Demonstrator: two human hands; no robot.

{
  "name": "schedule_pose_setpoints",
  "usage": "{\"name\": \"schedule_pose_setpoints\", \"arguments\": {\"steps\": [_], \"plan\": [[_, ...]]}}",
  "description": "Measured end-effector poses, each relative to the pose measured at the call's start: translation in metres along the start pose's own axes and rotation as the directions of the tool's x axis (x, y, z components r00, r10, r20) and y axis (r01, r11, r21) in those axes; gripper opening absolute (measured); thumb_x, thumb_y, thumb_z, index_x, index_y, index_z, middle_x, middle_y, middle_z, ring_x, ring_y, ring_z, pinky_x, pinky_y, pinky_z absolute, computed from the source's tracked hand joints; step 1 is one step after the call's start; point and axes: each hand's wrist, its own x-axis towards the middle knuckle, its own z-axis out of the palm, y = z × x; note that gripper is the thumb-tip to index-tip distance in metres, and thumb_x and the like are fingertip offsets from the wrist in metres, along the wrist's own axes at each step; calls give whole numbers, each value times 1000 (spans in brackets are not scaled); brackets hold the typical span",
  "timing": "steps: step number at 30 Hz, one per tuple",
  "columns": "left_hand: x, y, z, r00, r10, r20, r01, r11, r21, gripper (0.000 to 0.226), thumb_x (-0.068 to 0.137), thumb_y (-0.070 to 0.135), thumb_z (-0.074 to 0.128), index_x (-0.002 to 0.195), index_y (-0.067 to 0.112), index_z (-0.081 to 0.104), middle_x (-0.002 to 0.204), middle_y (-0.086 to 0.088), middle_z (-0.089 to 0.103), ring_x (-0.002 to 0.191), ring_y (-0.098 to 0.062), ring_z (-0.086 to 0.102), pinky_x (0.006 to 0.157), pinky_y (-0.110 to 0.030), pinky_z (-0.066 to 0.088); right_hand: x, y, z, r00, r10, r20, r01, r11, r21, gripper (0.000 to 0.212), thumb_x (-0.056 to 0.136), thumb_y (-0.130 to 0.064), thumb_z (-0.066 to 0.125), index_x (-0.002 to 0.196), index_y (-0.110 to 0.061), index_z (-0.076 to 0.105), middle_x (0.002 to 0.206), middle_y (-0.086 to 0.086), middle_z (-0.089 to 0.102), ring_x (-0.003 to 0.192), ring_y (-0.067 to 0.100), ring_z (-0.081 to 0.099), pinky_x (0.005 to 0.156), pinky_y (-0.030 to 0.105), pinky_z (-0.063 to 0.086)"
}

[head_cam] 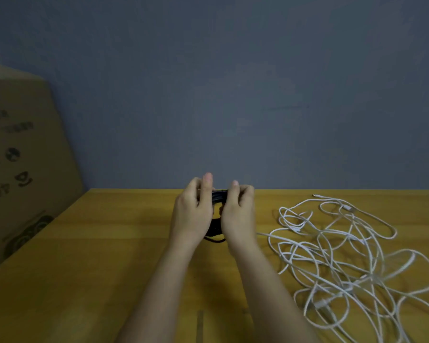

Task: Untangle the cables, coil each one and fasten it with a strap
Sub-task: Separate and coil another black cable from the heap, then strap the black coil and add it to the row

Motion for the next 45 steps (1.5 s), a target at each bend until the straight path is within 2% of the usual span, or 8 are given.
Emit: {"name": "schedule_pose_setpoints", "arguments": {"steps": [4, 10, 13, 21, 29, 33, 39, 45], "plan": [[1, 13, -8, 986, -136, -92, 136, 991, -3, 47, 98, 42, 44, 66, 8, 45, 57, -5, 50, 65, -34, 58, 61, -49, 47, -7, -11, 4, 997, 24, 70, -26, 999, 25, 21, 95, -38, 41, 81, -24, 45, 74, -1, 53, 71, 23, 53, 76, 54, 50], [-12, 70, -49, 973, -215, -86, 207, 974, -87, 40, 97, 35, 50, 65, 12, 43, 57, 0, 48, 56, -17, 51, 57, -38, 47, -41, -66, -26, 882, -385, 271, 435, 887, -155, 28, 97, -29, 41, 96, -15, 65, 93, -3, 65, 90, 12, 60, 81, 35, 49], [-34, 113, -76, 974, -220, -46, 214, 969, -120, 34, 95, 28, 50, 67, 10, 44, 55, -3, 49, 49, -16, 45, 53, -30, 35, -79, -102, -49, 830, -422, 364, 533, 793, -295, 29, 102, -35, 36, 115, -22, 58, 106, -7, 61, 100, 9, 56, 83, 32, 46], [-128, 207, -127, 990, -143, 5, 140, 964, -225, 48, 101, 39, 40, 64, 10, 49, 48, -4, 49, 46, -20, 46, 55, -35, 41, -203, -186, -101, 873, -420, 246, 480, 828, -290, 18, 104, -33, 32, 105, -22, 47, 79, -7, 56, 64, 13, 52, 55, 34, 37], [-190, 224, -142, 996, -28, 87, 50, 963, -266, 54, 103, 45, 27, 72, 10, 54, 43, 3, 52, 40, -9, 44, 50, -28, 36, -261, -192, -128, 924, -368, 106, 373, 927, -35, 16, 103, -22, 39, 95, -33, 49, 77, -8, 59, 60, 23, 60, 56, 36, 48], [-193, 205, -125, 986, 64, 154, -17, 957, -291, 41, 104, 40, 30, 75, 18, 51, 49, 4, 54, 44, -6, 47, 56, -29, 36, -247, -166, -129, 939, -344, 2, 344, 939, -32, 13, 102, -26, 40, 97, -30, 51, 87, 6, 62, 68, 28, 62, 61, 38, 50], [-160, 168, -79, 952, 187, 241, -200, 979, 34, 44, 97, 47, 22, 88, 11, 45, 67, -5, 61, 61, -25, 58, 61, -48, 48, -195, -126, -126, 960, -270, -79, 263, 961, -84, 16, 102, -25, 41, 99, -20, 56, 90, -8, 64, 80, 18, 62, 69, 35, 50], [-94, 142, 12, 966, 155, 208, -178, 979, 101, 38, 99, 42, 22, 84, 13, 41, 71, -16, 62, 72, -39, 59, 65, -49, 44, -98, -87, -147, 972, -216, -91, 199, 966, -167, 15, 102, -21, 42, 97, -19, 56, 85, -17, 63, 82, -3, 59, 72, 17, 44]]}}
